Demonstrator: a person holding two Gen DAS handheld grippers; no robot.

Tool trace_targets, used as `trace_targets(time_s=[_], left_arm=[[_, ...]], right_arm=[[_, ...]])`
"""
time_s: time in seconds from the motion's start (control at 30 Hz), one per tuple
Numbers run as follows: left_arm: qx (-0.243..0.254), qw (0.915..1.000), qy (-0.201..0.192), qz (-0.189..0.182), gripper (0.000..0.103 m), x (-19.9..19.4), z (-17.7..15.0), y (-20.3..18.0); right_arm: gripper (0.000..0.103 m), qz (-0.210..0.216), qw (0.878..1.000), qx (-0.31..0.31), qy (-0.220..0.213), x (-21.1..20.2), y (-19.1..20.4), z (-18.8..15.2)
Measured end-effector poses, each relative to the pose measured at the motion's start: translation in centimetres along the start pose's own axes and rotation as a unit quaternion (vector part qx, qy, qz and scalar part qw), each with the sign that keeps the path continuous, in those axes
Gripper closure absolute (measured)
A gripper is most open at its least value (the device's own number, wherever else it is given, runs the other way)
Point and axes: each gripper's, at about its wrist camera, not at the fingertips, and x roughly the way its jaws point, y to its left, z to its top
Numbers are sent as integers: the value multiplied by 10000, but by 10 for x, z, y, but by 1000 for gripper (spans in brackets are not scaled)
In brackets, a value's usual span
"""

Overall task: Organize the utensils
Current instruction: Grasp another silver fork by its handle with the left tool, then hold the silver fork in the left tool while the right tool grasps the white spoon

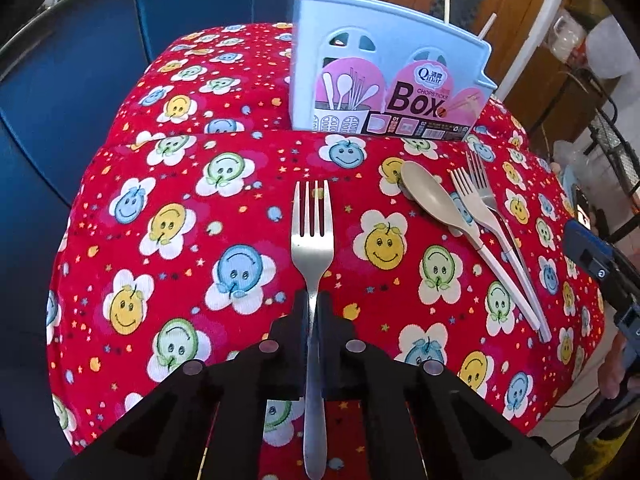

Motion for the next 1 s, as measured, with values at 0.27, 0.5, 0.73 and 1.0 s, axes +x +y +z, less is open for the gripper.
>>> trace_targets(time_s=[0.27, 0.5, 0.73, 1.0], left_arm=[[-192, 9998, -76, -74, 99, -10, -6, 17], [-269, 9995, 76, -125, 99, -7, -7, 29], [-90, 9989, 435, -165, 99, -3, 1, 30], [82, 9976, 665, -154, 98, 1, 9, 28]], right_arm=[[64, 214, 9971, -407, 611, 23, 23, 11], [64, 397, 9879, -743, 1303, 52, 38, 16], [66, 302, 9754, -1013, 1937, 77, 47, 24], [69, 334, 9613, -1069, 2517, 99, 51, 35]])
